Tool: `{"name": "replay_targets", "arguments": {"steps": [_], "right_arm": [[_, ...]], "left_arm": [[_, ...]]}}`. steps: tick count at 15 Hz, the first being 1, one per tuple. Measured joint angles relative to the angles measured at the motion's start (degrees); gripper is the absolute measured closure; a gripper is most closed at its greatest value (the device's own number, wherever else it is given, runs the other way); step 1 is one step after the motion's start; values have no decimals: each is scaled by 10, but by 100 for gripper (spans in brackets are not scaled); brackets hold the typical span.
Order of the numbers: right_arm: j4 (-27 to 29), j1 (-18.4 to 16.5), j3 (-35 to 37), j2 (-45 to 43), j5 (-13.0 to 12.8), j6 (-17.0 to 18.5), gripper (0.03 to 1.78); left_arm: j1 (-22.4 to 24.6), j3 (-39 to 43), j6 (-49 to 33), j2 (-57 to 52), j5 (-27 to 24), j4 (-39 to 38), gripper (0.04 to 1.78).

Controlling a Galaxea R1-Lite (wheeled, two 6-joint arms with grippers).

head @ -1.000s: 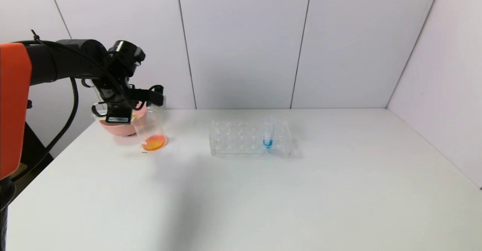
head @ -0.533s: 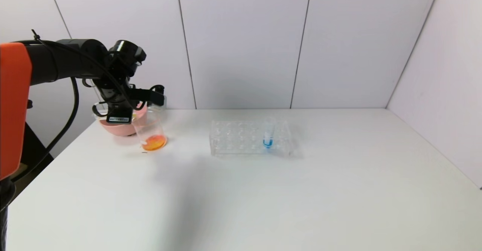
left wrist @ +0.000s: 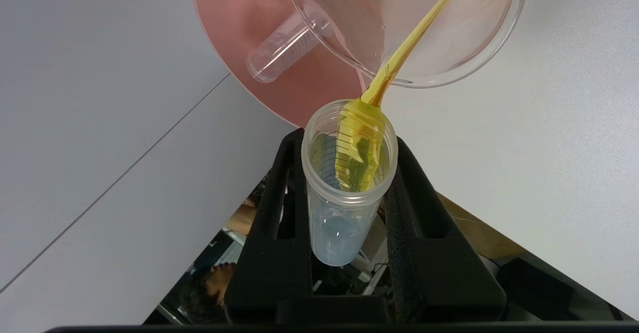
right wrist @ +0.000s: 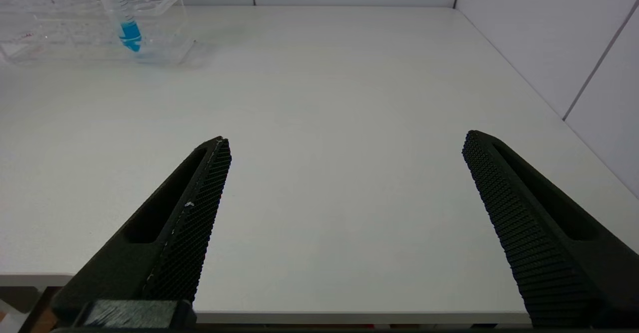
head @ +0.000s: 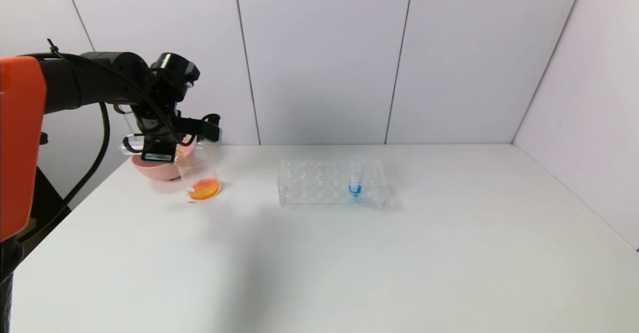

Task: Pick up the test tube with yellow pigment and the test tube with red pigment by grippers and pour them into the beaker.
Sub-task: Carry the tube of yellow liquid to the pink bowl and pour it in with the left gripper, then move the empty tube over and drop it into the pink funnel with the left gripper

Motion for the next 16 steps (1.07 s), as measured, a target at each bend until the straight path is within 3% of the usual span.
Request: {"name": "replay_targets", "arguments": {"steps": [6, 16], "right_arm": [[0, 0, 0, 0, 0, 0, 11], [0, 0, 0, 0, 0, 0, 11]], "left_arm": [[-7, 0, 27, 1, 38, 0, 138], [-17, 4, 26, 4, 56, -4, 138]]}}
